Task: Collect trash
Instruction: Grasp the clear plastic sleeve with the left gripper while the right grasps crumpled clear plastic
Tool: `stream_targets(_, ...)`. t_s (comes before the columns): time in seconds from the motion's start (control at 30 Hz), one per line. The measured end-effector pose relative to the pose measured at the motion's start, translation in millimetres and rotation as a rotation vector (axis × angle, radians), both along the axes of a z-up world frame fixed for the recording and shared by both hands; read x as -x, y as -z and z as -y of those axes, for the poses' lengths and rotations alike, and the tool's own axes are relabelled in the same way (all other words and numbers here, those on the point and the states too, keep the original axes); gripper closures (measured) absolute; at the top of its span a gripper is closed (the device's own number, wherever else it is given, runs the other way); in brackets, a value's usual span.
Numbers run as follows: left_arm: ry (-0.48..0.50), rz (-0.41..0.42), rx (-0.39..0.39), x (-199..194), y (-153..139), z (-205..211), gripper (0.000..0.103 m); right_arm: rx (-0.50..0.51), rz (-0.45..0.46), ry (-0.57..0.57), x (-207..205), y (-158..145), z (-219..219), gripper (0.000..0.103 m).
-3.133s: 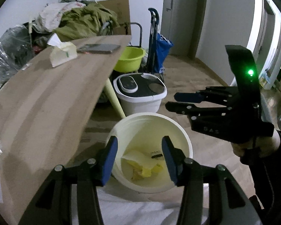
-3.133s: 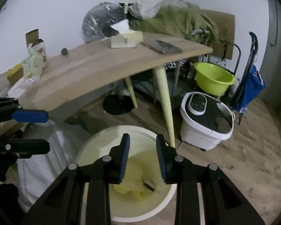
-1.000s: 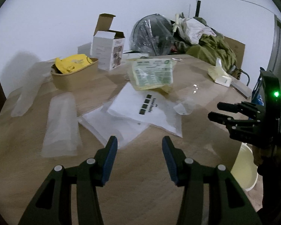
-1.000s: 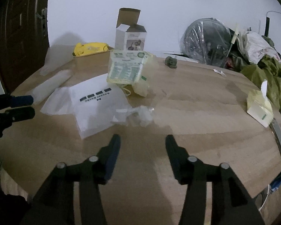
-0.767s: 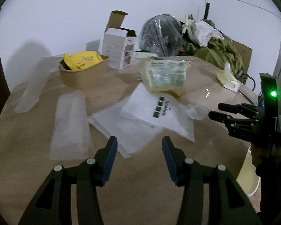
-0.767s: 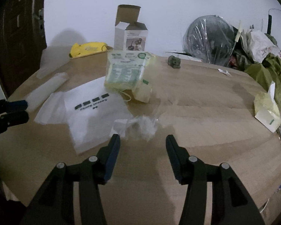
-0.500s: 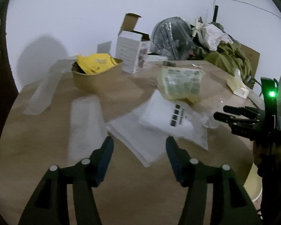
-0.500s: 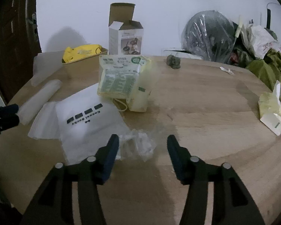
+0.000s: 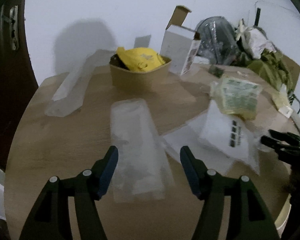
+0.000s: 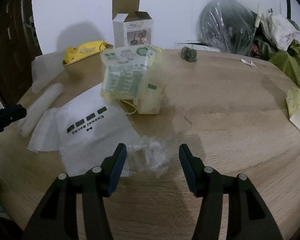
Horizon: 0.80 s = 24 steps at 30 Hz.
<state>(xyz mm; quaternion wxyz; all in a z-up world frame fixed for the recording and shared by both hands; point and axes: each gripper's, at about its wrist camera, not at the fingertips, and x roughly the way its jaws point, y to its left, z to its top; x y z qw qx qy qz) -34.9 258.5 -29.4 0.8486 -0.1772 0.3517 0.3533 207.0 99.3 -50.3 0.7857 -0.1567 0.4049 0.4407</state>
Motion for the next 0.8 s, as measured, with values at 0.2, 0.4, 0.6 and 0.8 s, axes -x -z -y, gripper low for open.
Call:
stream_targets(0.2, -0.019, -0.069, -0.002, -7.6, 14.1, -10.3, 0.039, -0.009, -0.025, -0.013, -3.0, 3.3, 0.2, 0.056)
stream_targets(0.4, -0.022, -0.078, 0.011, -9.8, 19.7, -15.3, 0.035, -0.021, -0.031, -0.034, -4.3, 5.5, 1.2, 0.065)
stream_targets(0.6, -0.020, -0.092, 0.030, -8.7, 23.5, -17.9, 0.032, -0.037, -0.022, -0.060, -1.8, 4.5, 2.8, 0.069)
stream_targets(0.8, -0.024, -0.102, 0.061, -7.2, 29.6, -22.0, 0.030, -0.062, 0.002, -0.044, 2.1, -3.4, 13.7, 0.069)
